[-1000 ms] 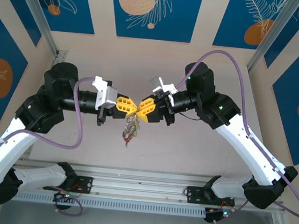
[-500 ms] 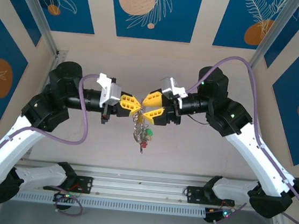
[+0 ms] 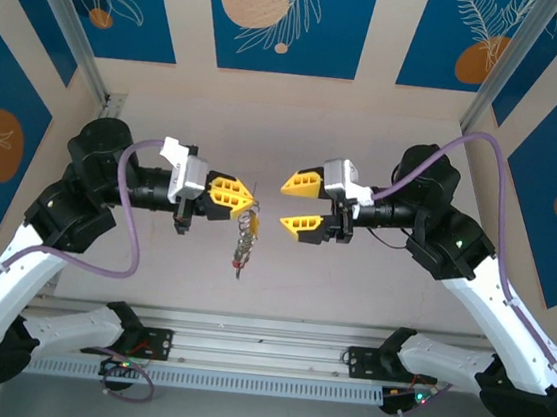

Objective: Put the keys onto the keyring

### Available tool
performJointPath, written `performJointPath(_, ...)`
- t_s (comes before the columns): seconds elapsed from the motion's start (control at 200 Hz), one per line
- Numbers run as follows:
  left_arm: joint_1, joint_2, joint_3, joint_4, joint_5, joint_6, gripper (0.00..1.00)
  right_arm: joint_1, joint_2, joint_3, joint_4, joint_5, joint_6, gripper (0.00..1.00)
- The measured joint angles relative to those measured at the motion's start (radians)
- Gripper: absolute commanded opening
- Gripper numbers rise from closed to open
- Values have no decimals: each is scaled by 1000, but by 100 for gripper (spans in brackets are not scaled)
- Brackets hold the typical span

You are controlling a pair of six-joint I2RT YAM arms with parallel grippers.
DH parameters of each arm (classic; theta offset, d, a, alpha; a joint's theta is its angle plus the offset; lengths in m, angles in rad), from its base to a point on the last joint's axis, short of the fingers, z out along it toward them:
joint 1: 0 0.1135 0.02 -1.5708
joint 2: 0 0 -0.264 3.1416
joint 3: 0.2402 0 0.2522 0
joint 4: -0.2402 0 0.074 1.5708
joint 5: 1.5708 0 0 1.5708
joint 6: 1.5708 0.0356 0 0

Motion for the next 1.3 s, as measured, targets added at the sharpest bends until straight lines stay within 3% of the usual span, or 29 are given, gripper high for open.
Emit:
performJointPath(0.445, 0, -24, -76, 171, 54, -119, 0, 18, 9, -32, 146, -66, 26, 40)
performJointPath(1.14, 5, -46, -196, 380, 80, -203, 0, 53, 84, -10, 204, -77, 105, 32)
performJointPath(1.3, 9, -47, -209, 433, 94, -230, 0, 53, 85, -10, 206, -77, 106, 24)
